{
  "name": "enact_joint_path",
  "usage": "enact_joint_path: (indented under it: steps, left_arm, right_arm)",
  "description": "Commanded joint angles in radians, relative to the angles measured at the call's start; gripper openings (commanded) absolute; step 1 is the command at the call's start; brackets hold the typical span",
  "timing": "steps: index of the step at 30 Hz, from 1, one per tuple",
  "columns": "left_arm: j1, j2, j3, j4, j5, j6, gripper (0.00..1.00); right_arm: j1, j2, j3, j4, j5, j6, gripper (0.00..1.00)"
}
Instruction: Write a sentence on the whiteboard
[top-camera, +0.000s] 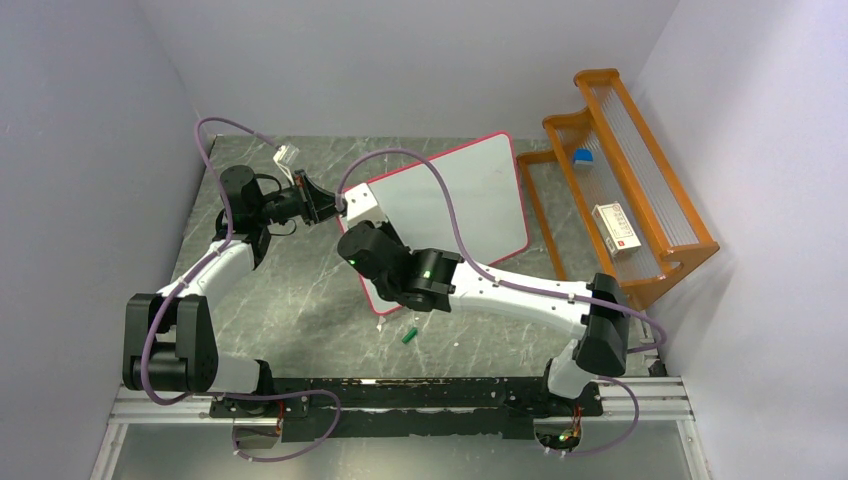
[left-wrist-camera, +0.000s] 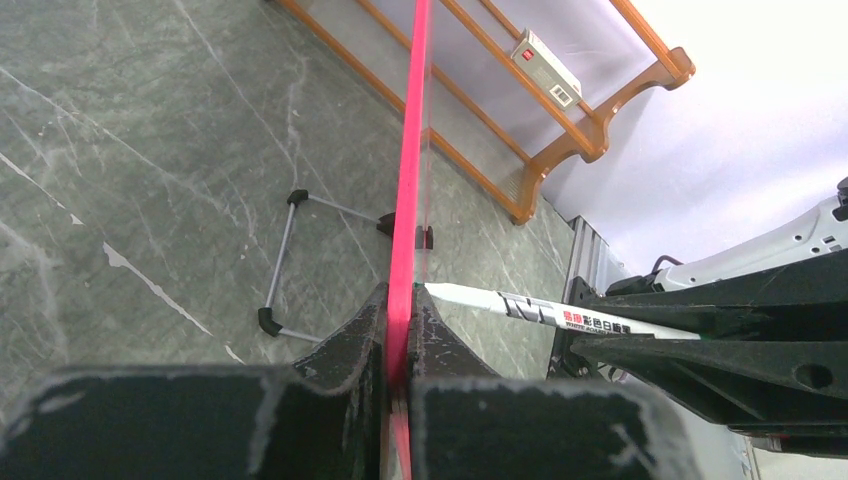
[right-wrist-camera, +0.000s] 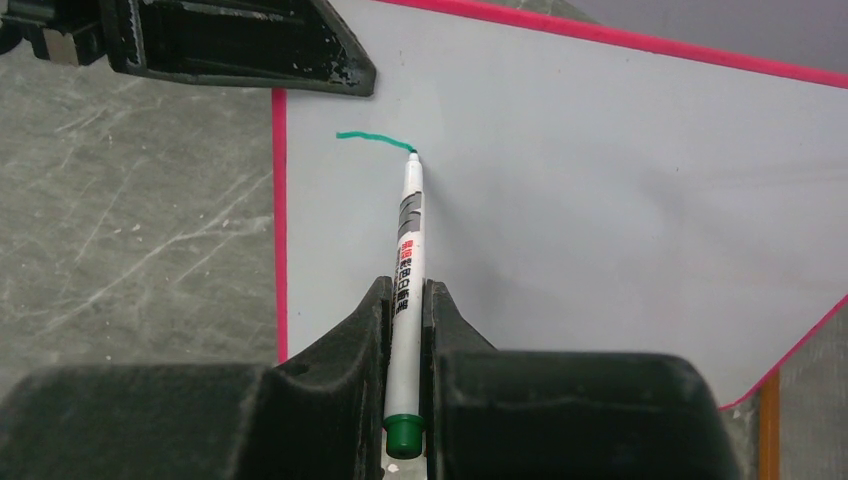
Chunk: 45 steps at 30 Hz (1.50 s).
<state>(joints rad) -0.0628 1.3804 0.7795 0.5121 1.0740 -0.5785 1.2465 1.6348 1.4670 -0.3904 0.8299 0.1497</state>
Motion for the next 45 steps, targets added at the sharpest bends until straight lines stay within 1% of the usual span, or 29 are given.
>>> enact_joint_path:
  steps: [1, 6, 12, 24, 45]
  left_arm:
    - [-0.014, 0.012, -0.016, -0.020, 0.017, -0.002, 0.05]
    - [-0.014, 0.011, -0.013, -0.029, 0.014, 0.005, 0.05]
    - [-0.014, 0.011, -0.014, -0.027, 0.014, 0.001, 0.05]
    - [-0.014, 0.011, -0.013, -0.029, 0.015, 0.003, 0.05]
    - [-0.014, 0.017, -0.016, -0.010, 0.021, -0.011, 0.05]
  right_arm:
    - [-0.002, -0.054, -0.028, 0.031, -0.020, -0.022, 0.00]
    - [0.000, -0.093, -0.047, 0.054, -0.101, -0.030, 0.00]
    - [0.002, -0.081, -0.035, 0.061, -0.134, -0.028, 0.00]
    - [0.001, -0.034, 0.000, 0.063, -0.141, -0.026, 0.00]
    - [0.001, -0.016, 0.016, 0.081, -0.122, -0.035, 0.00]
